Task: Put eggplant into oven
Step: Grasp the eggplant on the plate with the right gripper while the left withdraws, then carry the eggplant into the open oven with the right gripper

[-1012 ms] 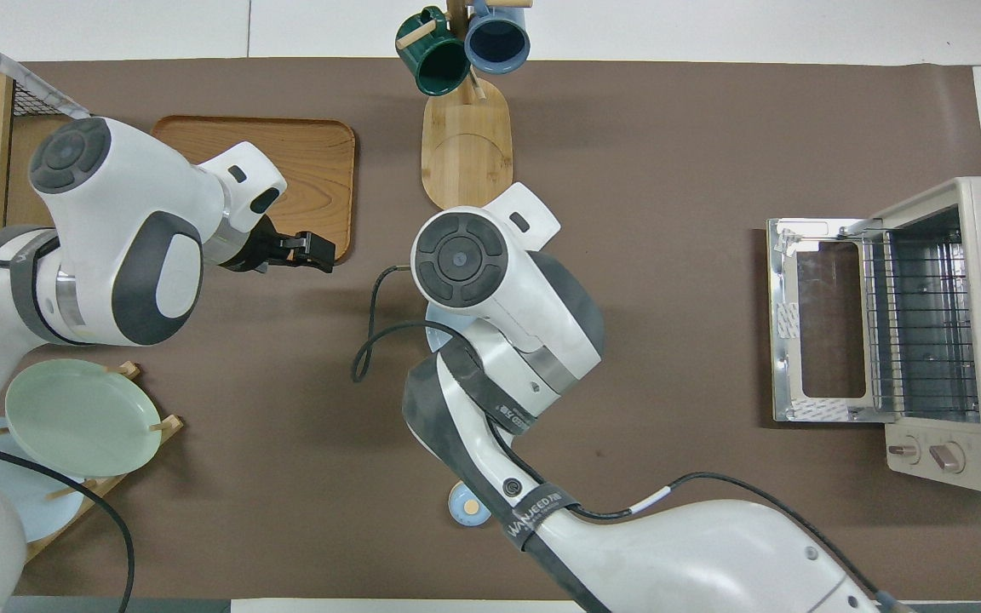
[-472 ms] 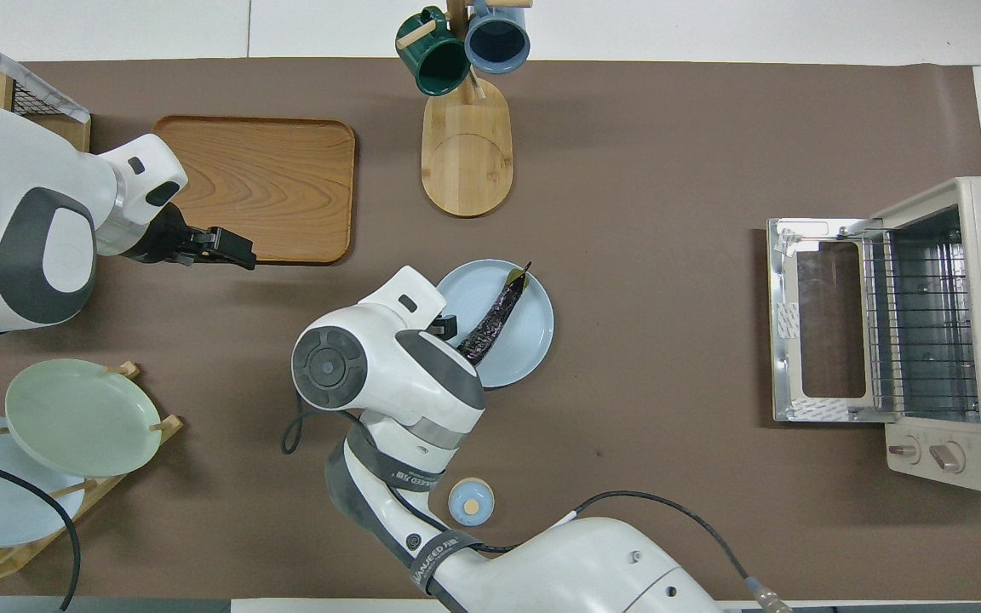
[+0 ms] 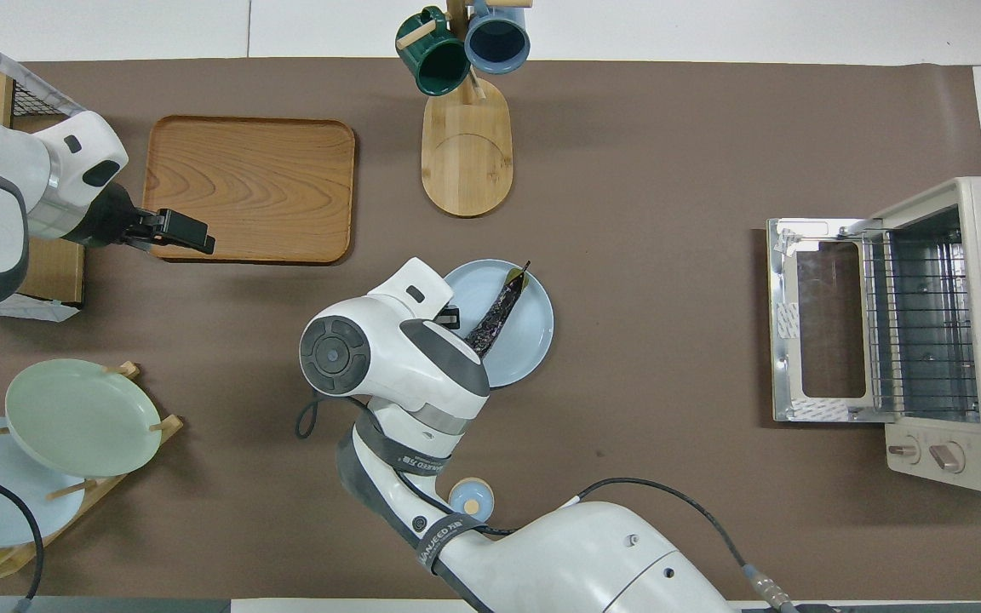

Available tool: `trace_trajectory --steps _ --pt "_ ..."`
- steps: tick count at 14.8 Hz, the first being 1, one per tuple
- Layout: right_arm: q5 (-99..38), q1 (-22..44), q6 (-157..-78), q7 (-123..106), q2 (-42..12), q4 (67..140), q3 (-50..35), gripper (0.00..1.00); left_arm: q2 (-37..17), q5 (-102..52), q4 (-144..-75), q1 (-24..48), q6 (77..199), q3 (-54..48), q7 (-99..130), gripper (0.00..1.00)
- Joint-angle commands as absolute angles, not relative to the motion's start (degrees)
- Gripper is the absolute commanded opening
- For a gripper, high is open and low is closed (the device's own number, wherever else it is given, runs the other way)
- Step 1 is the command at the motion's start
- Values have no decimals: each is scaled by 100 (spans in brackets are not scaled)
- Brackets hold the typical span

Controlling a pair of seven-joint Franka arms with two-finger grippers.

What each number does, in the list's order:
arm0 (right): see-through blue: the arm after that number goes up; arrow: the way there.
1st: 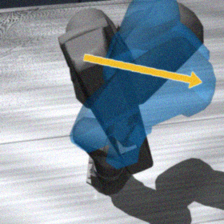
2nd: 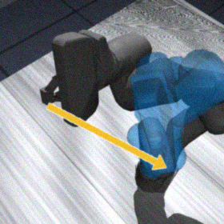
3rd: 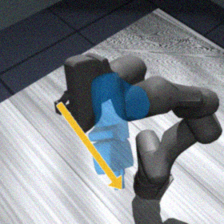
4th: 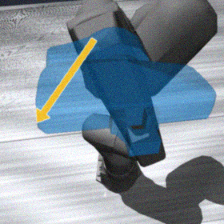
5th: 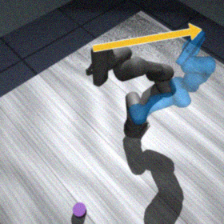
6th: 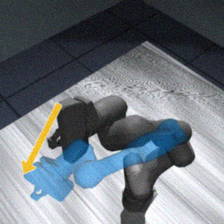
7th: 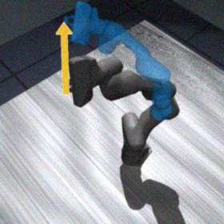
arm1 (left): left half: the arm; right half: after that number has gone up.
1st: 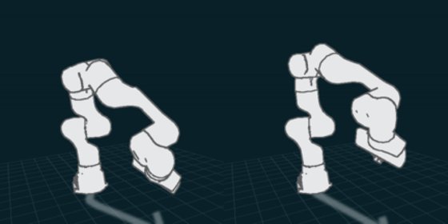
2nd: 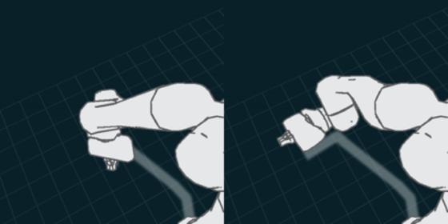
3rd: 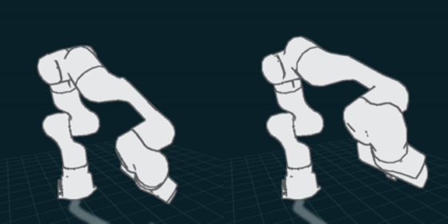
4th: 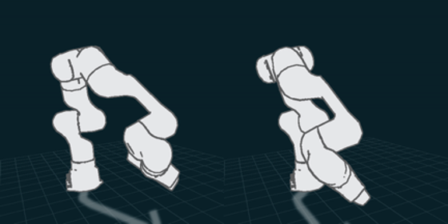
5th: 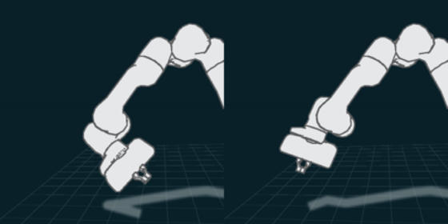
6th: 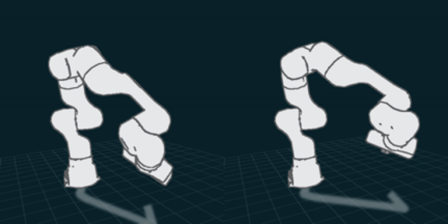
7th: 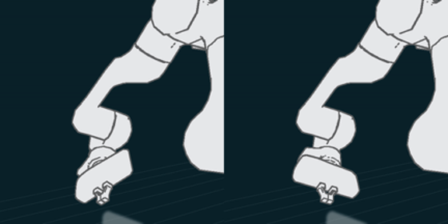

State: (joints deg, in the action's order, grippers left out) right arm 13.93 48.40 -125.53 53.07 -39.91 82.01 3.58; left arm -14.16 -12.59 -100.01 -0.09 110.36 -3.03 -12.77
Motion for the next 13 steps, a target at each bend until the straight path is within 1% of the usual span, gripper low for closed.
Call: trace_trajectory --steps 1,2,4,6,8,10,12,13 --pt "1477 4755 -12507 5229 -3999 8174 299 3 -1468 -1318 -9721 -140 10793 -308 -1380 100" --pt "1477 4755 -12463 5229 -3999 8165 299 0 -1459 -1310 -9677 -149 10819 -308 -1380 100" --pt "1485 4746 -12393 5229 -3981 8156 299 0 -1459 -1310 -9458 -193 10872 -299 -1345 100" --pt "1538 4703 -11973 5125 -3903 8139 316 0 -1442 -1301 -9299 -316 10907 -290 -1319 100" --pt "1529 4484 -11411 4512 -3614 8165 351 0 -1415 -1292 -9229 -395 10907 -290 -1310 100" --pt "1538 4115 -10918 4010 -3236 8200 352 0 -1397 -1292 -9194 -413 10890 -290 -1301 100" --pt "1538 3755 -10566 3859 -2998 8218 360 0 -1336 -1292 -9141 -404 10837 -290 -1292 100" --pt "1582 3562 -10512 3797 -2858 8357 360 0 -1310 -1283 -9141 -404 10828 -290 -1266 100"
